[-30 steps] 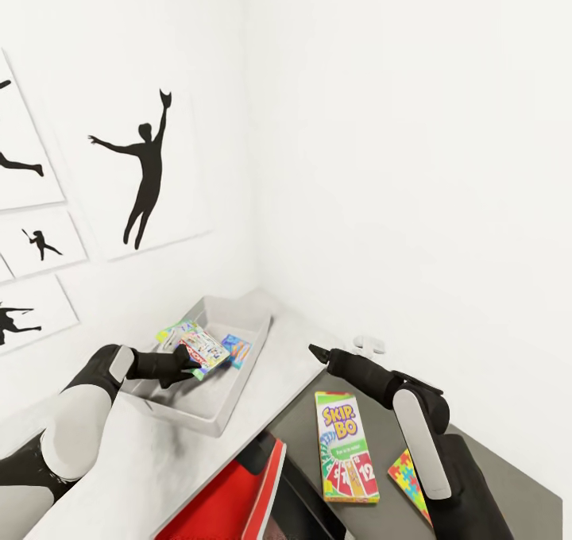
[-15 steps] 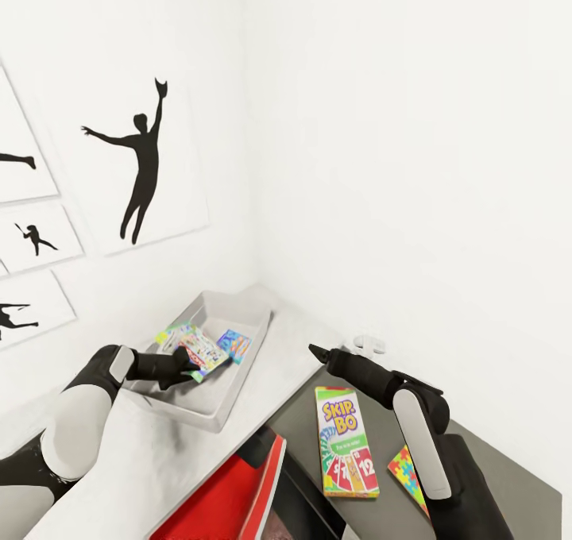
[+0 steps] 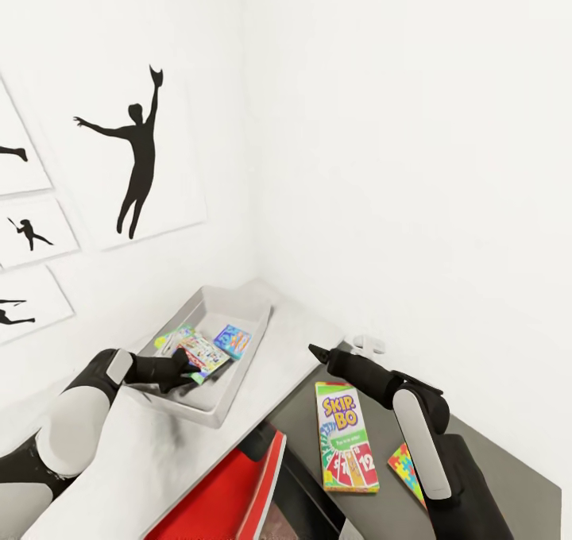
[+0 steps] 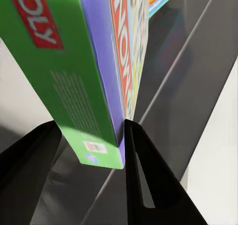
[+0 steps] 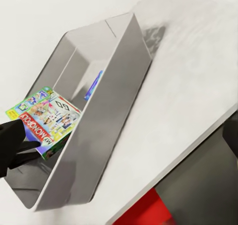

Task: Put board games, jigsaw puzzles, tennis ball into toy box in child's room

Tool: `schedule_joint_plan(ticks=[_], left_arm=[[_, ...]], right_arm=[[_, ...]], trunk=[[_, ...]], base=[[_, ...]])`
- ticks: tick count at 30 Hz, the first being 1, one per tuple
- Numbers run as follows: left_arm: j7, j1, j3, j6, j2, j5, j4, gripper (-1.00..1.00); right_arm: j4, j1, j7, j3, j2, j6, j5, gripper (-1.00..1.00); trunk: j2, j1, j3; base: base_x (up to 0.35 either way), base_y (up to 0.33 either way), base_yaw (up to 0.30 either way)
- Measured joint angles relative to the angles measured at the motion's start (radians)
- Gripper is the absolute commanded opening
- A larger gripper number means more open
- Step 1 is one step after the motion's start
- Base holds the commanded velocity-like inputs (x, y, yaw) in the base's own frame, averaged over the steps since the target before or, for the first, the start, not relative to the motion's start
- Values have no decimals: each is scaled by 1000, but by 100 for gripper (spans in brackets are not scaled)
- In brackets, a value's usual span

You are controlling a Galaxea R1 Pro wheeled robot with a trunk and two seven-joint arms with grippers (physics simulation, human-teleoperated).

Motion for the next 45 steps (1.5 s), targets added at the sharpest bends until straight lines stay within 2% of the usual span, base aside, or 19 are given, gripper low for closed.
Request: schedule_joint_plan(ticks=[4, 13, 16, 21, 30, 45], left_arm=[[1, -1, 17, 0, 1, 1, 0, -100], [1, -6, 23, 2, 3, 4, 0, -100], [0, -25, 25, 3, 2, 8, 0, -100], [1, -33, 27, 3, 2, 2, 0, -100], [3, -35, 63, 2, 2, 0, 3, -100], [18, -36, 66, 2, 2, -1, 3, -100]], right_arm=[[0, 0, 0, 0, 0, -1, 0, 100], [0, 0, 1, -2, 0, -13, 1, 100], [0, 0, 2, -22, 0, -16, 1, 100], [0, 0, 3, -32, 0, -15, -1, 100], [0, 0, 2, -36, 1, -10, -1, 100], [2, 0, 1, -33, 2, -3, -1, 100]], trunk=[[0, 0, -7], [0, 0, -17], [0, 0, -17], [0, 0, -17], [0, 0, -23], [0, 0, -47]], base=[[0, 0, 0], [0, 0, 0], [0, 0, 0], [0, 0, 0], [0, 0, 0], [0, 0, 0]])
